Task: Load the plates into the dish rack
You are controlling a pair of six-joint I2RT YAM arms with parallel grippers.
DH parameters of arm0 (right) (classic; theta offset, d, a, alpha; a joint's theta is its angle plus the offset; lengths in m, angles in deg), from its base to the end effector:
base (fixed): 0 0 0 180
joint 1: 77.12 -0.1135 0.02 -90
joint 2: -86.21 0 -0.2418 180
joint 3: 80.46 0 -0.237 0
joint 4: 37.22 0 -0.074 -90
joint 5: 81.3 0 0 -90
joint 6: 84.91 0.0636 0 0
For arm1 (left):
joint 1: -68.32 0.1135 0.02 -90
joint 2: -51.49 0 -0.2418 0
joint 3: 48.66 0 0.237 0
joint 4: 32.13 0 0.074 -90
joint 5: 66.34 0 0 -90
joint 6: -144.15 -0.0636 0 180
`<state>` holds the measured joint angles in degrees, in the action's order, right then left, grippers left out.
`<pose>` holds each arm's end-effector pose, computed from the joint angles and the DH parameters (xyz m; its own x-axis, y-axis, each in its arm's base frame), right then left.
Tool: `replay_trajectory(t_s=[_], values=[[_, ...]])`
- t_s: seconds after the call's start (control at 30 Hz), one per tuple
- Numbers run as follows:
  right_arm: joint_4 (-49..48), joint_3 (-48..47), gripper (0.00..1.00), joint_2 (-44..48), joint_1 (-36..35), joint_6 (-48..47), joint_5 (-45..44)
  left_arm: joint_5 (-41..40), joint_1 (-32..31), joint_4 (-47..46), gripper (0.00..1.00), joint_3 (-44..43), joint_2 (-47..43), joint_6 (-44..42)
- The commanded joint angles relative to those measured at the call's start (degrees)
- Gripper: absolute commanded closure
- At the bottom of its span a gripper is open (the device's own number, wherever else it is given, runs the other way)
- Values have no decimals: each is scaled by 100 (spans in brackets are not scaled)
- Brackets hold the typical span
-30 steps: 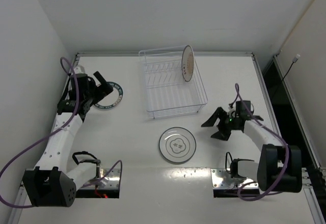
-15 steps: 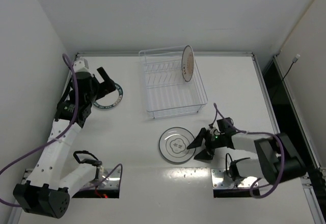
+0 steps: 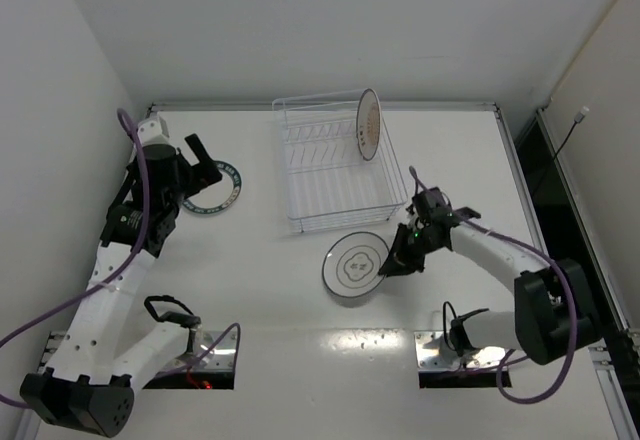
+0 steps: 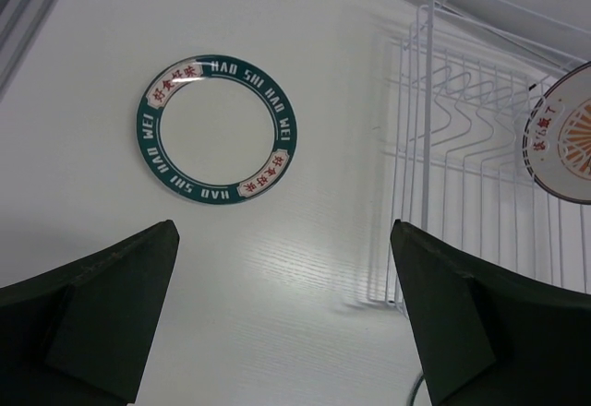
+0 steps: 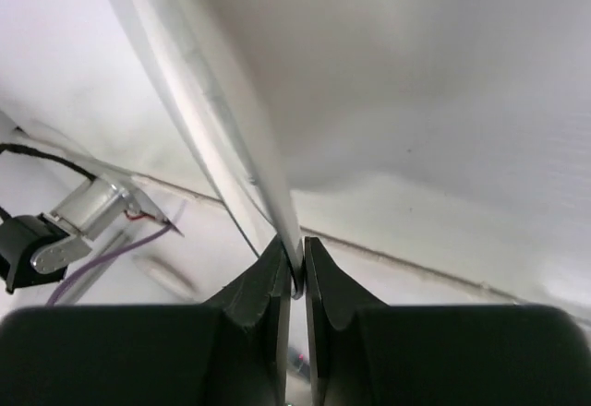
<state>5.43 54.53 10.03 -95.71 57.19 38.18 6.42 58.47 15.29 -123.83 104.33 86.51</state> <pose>0.1806 0.0938 0.1014 -0.8807 0.4285 0.2018 0.4680 0.7216 0.5102 0.2153 -0.0182 0.3391 -0.2988 -0.4670 -0.8323 -0.3090 0.8725 -0.3786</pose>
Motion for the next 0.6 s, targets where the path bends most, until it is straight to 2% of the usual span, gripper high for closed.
replay_trajectory(t_s=[0.0,0.03,0.1,0.13,0.2,0.23,0.3,0.33,0.47,0.57], values=[[2523,-1497,100,367,163,-1138,-1066,-227,-61,-163,1,-233,-213,-54],[3371,-2188,100,367,163,-1549,-1275,-228,-61,-164,1,-233,-265,-54],[4376,-2842,100,367,92,-1842,-1505,-429,-61,-164,1,-233,-318,-54],[4591,-3489,100,367,40,-2000,-1584,-430,-61,-103,1,-233,-318,-54],[4934,-4195,100,464,40,-2176,-1813,-509,-61,-32,1,-356,-318,-115],[5171,-4973,100,368,40,-2256,-2022,-561,-131,-32,1,-356,-318,-116],[5243,-5777,100,18,40,-2493,-2191,-562,-132,-32,1,-409,-266,-168],[5174,-6598,100,-123,40,-2546,-2548,-562,-192,-32,1,-478,-265,-169],[4787,-8553,100,-1133,40,-2783,-3780,-614,-298,-146,1,-629,-125,-282],[4129,-9162,100,-1969,40,-2854,-4834,-675,-299,-85,1,-830,7,-353]])
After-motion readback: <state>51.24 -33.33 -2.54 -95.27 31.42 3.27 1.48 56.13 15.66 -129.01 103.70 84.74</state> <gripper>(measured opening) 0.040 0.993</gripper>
